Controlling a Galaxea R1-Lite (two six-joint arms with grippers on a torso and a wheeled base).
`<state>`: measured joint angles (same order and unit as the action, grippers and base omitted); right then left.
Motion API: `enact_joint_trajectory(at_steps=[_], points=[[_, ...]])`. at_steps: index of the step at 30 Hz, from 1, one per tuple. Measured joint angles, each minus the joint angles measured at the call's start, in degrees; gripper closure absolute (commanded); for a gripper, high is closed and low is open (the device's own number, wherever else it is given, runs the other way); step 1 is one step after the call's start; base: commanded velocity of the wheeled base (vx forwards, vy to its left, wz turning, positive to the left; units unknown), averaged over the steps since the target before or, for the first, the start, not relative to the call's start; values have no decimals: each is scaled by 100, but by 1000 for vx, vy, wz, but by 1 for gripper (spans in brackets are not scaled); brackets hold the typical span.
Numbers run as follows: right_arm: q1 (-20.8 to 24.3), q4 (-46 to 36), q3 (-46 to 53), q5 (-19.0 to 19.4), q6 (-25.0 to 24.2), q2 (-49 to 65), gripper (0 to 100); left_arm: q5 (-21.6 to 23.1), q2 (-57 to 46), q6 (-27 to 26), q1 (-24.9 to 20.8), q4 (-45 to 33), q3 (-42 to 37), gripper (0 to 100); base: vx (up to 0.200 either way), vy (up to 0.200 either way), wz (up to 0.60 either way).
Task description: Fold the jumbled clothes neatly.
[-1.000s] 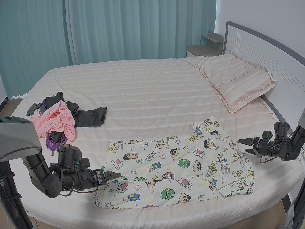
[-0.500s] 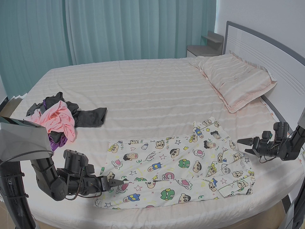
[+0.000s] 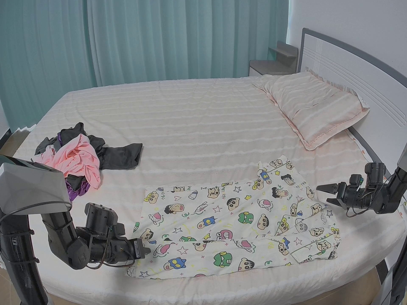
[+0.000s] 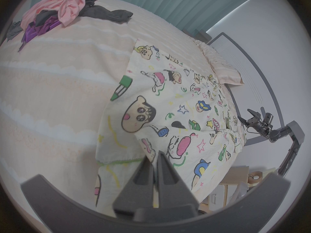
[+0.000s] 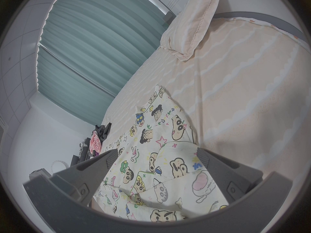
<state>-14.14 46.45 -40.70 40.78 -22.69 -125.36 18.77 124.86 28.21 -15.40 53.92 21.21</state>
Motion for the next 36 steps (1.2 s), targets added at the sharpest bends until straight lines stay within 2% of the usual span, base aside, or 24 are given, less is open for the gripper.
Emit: enact_joint_trajectory(at_steps=[6, 13, 24, 25, 33, 36], points=[[0, 2, 9, 2, 5, 0, 0, -33, -187, 0, 0, -35, -169, 100, 0, 0, 0], [0, 2, 20, 6, 39, 6, 0, -271, -474, -2, -1, -173, -407, 100, 0, 0, 0], [0, 0, 44, 6, 46, 6, 0, -294, -553, 9, -28, -358, -542, 100, 0, 0, 0], [0, 5, 44, 6, 49, 6, 0, -299, -553, 12, -26, -356, -534, 0, 0, 0, 0], [0, 9, 88, -46, 158, 13, 0, -405, -542, 39, -17, -321, -514, 0, 0, 0, 0], [-2, 2, 154, -49, 449, 24, 0, -405, -521, 45, -15, -310, -518, 0, 0, 0, 0]])
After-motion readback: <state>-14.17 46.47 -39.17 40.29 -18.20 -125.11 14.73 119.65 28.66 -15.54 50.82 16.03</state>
